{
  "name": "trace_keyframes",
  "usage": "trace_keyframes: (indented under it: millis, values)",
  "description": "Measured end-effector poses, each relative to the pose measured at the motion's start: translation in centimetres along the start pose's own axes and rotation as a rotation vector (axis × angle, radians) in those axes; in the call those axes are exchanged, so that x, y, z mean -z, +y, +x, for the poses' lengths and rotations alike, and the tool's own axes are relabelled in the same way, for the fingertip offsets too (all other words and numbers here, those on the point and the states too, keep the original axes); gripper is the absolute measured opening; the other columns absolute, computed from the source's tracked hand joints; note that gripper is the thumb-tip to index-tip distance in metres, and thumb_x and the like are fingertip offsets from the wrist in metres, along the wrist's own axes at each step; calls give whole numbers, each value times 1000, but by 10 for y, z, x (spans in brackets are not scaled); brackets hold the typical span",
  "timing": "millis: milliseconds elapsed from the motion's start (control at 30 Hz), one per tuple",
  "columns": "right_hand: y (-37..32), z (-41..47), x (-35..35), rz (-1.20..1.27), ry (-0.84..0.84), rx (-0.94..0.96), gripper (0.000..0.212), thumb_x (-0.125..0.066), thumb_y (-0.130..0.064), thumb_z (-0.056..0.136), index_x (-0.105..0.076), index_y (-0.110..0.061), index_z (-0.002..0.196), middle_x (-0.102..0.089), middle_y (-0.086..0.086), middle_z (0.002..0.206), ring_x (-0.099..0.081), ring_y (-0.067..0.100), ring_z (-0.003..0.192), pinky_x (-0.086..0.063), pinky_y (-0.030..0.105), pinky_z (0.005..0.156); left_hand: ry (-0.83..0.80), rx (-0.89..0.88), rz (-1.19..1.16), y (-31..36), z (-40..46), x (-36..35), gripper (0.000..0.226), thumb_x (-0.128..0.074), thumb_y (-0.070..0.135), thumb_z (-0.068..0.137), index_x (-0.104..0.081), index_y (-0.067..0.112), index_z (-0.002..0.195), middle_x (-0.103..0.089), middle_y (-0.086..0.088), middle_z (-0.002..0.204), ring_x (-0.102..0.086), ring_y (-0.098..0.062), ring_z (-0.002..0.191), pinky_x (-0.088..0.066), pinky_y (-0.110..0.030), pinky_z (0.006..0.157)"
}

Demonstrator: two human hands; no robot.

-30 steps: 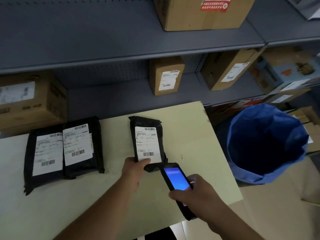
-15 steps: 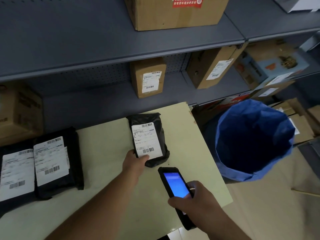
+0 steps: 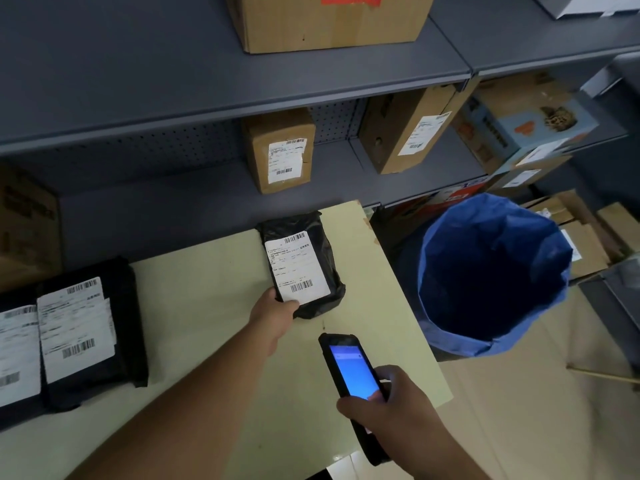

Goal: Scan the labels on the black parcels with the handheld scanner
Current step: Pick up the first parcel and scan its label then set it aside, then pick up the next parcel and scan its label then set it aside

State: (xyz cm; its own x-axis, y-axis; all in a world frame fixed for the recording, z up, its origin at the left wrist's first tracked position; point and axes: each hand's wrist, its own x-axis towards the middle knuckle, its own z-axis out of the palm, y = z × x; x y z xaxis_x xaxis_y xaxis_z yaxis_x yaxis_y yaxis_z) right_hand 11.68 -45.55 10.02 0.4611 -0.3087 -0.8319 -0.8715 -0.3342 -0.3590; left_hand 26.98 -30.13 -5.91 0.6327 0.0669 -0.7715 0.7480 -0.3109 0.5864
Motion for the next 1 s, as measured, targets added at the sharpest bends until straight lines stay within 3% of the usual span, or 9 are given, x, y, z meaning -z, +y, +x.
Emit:
trace_keyframes:
  millis: [100, 200, 333, 500, 600, 667, 733, 900, 1000]
  values:
    - [1, -2, -5, -1, 2, 7, 73, -84, -40, 75, -49, -25, 137, -68, -2, 107, -74, 13, 89, -57, 24, 72, -17, 8, 1, -7, -1, 7, 44, -71, 21, 85, -63, 29, 128, -72, 2, 126, -71, -24, 109, -59, -47, 101]
    - [-3, -6, -13, -31, 10, 23, 72, -83, -42, 73, -49, -27, 134, -68, -4, 106, -73, 12, 89, -59, 26, 77, -1, 16, 22, -14, -9, 22, 72, -73, 30, 84, -49, 26, 152, -64, 0, 141, -65, -26, 123, -55, -46, 107]
    - [-13, -13, -28, -86, -1, 53, 69, -83, -43, 71, -48, -29, 129, -67, -5, 103, -71, 10, 87, -60, 27, 81, 12, 39, -15, -25, -20, 50, 81, -71, 30, 83, -42, 25, 158, -56, -2, 152, -60, -26, 132, -50, -44, 113]
    - [-29, -29, -51, -134, -9, 125, 66, -82, -42, 75, -48, -27, 130, -66, -6, 101, -70, 9, 86, -49, 22, 64, 56, 31, -51, -37, -33, 90, 71, -68, 27, 92, -42, 23, 158, -57, -5, 154, -61, -26, 131, -50, -41, 113]
    - [-36, -39, -69, -159, -20, 151, 63, -83, -42, 72, -53, -26, 125, -68, -5, 98, -71, 11, 85, -51, 24, 66, 78, 15, -47, -44, -42, 112, 66, -68, 25, 95, -44, 21, 157, -57, -5, 152, -62, -26, 126, -48, -28, 101]
    - [-40, -46, -82, -179, -19, 166, 58, -83, -41, 71, -52, -28, 119, -69, -5, 96, -71, 12, 85, -50, 25, 66, 90, -5, -57, -51, -48, 126, 63, -68, 25, 97, -45, 22, 155, -58, -5, 150, -62, -25, 121, -47, -29, 94]
    - [-43, -51, -93, -200, -22, 177, 53, -83, -41, 72, -51, -29, 114, -68, -6, 96, -71, 12, 84, -49, 24, 64, 99, -26, -63, -57, -55, 140, 62, -69, 27, 96, -47, 23, 153, -58, -5, 149, -64, -26, 120, -52, -33, 96]
    - [-54, -66, -128, -266, -41, 203, 51, -82, -42, 72, -51, -28, 109, -68, -5, 94, -71, 12, 82, -49, 25, 62, 136, -100, -30, -78, -74, 180, 56, -67, 23, 98, -49, 21, 151, -58, -2, 146, -59, -17, 104, -46, -24, 76]
    - [-62, -75, -150, -297, -61, 219, 50, -82, -41, 73, -50, -28, 110, -69, -4, 94, -71, 12, 81, -47, 24, 59, 163, -108, -33, -92, -83, 207, 54, -65, 22, 99, -50, 22, 151, -57, 0, 148, -60, -16, 106, -48, -24, 75]
